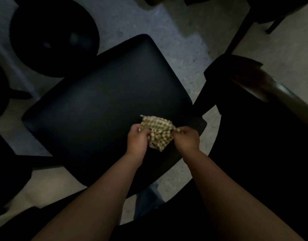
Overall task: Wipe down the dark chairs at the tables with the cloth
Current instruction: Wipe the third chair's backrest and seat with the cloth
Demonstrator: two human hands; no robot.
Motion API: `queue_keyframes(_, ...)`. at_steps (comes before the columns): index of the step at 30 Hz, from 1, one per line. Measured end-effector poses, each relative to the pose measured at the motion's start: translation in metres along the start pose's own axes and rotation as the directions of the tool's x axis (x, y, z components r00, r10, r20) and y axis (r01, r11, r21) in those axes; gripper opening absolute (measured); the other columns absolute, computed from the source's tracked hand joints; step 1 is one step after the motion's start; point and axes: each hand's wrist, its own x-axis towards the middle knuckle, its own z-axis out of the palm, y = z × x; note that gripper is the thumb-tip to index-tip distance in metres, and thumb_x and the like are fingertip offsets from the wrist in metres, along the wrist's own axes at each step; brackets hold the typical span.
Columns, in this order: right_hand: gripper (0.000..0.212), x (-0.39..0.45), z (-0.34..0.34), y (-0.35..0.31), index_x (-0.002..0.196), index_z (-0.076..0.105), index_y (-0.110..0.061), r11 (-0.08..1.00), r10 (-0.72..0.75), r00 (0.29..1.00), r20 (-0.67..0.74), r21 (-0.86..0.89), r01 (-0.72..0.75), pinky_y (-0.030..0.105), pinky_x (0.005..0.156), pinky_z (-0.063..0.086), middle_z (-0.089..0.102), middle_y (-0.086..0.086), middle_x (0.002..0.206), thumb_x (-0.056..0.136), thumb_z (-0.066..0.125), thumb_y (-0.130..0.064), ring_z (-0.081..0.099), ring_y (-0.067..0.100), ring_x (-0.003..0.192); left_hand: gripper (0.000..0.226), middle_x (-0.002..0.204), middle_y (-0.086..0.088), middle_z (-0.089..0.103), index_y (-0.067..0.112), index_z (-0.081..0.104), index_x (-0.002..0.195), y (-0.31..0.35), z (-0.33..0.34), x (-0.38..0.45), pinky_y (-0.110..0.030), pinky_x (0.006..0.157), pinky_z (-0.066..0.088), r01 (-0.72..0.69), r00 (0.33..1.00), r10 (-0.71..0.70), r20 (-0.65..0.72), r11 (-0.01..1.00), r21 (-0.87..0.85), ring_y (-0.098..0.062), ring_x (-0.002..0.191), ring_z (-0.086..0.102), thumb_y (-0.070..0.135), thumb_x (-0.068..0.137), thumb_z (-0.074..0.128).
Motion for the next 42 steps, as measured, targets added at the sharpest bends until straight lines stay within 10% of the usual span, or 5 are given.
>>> queue_keyframes(7,0.013,-0.026,-0.034,-0.066,0.103,0.060,-0.012,0.553,-0.240,0.951,0.194,0.832,-0.031,0.037,0.085,0.055,0.066,0.014,0.113,0.091,0.059,-0.008,0.066,0.028,0.103,0.034,0.113,-0.012,0.071,0.010,0.075,0.099,0.102,-0.049,-0.031,-0.040,0.088,0.052,0.139,0.934,0.097,0.343,0.788,-0.600,-0.027,0.103,0.068,0.024,0.085,0.047)
queue_keyframes(12,0.119,-0.039,-0.017,-0.090,0.152,0.010,-0.027,0.622,-0.305,0.907,0.292,0.782,-0.042,0.037,0.095,0.051,0.045,0.000,0.143,0.059,0.085,-0.028,0.061,0.012,0.111,0.047,0.118,-0.016,0.065,0.003,0.056,0.120,0.124,-0.054,-0.036,-0.037,0.082,0.057,0.078,0.921,0.160,0.356,0.819,-0.568,-0.026,0.103,0.064,0.009,0.074,0.053)
queue_keyframes(22,0.022,-0.063,0.024,-0.097,0.079,0.066,-0.023,0.737,-0.508,0.861,0.005,0.520,0.432,0.039,0.098,0.049,0.059,0.008,0.116,0.077,0.074,-0.003,0.062,0.016,0.106,0.051,0.114,-0.015,0.070,0.003,0.057,0.124,0.111,-0.075,-0.039,-0.034,0.075,0.058,-0.015,0.939,0.201,0.277,0.833,-0.553,-0.025,0.102,0.069,0.004,0.074,0.067)
queue_keyframes(33,0.022,-0.061,0.012,-0.082,0.113,0.064,-0.008,0.210,0.134,0.944,0.301,0.923,-0.323,0.036,0.090,0.053,0.069,0.009,0.112,0.095,0.058,-0.020,0.067,0.021,0.100,0.044,0.111,-0.013,0.072,0.005,0.063,0.118,0.080,-0.109,-0.040,-0.029,0.074,0.059,-0.014,0.977,0.090,0.192,0.930,-0.366,-0.023,0.100,0.070,-0.018,0.081,0.055)
queue_keyframes(42,0.035,-0.067,0.038,-0.071,0.127,0.054,0.002,0.316,-0.002,0.833,0.554,0.790,-0.525,0.046,0.103,0.043,0.062,0.021,0.123,0.091,0.053,-0.002,0.060,0.031,0.113,0.034,0.110,-0.013,0.072,0.006,0.069,0.112,0.071,-0.116,-0.036,-0.035,0.080,0.058,0.224,0.954,-0.127,0.270,0.903,-0.366,-0.023,0.095,0.071,0.016,0.080,0.067)
